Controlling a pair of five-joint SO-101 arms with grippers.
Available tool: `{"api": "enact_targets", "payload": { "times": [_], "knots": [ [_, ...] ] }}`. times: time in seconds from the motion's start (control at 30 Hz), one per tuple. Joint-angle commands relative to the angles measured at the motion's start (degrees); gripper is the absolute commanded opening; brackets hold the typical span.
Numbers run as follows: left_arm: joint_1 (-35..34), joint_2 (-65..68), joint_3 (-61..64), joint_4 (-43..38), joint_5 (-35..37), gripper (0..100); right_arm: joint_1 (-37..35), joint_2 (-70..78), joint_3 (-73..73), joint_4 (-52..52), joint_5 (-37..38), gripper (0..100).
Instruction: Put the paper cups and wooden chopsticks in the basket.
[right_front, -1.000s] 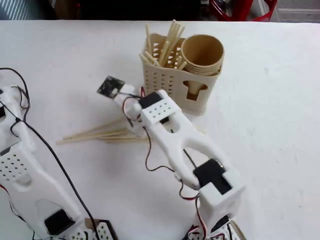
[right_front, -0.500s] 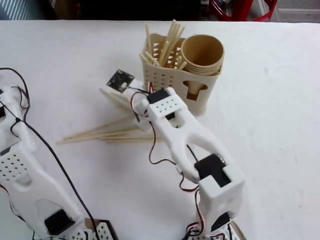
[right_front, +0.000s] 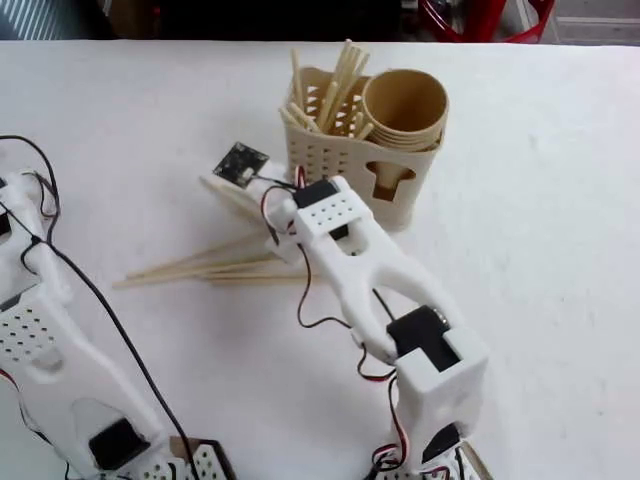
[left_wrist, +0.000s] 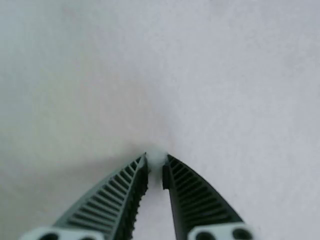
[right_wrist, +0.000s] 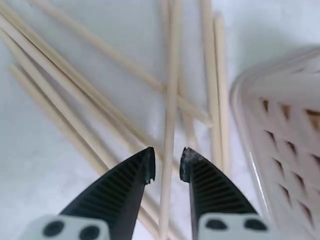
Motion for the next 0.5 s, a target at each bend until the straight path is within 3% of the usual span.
{"api": "enact_targets", "payload": {
  "times": [0.0, 0.23, 0.37, 0.47],
  "knots": [
    [-1.27, 5.14, 1.32, -1.41, -0.53, 8, -0.75, 0.48, -2.55, -1.1, 0.26, 9.8],
    [-1.27, 5.14, 1.32, -1.41, -0.53, 8, -0.66, 6.2, -6.33, -0.84, 0.18, 9.4],
    [-1.27, 5.14, 1.32, -1.41, -0.53, 8, -0.57, 6.02, -6.68, -0.66, -0.44, 0.9],
    [-1.27, 5.14, 1.32, -1.41, -0.53, 8, -0.4, 4.0, -6.33, 0.13, -3.6, 1.4]
  ]
}}
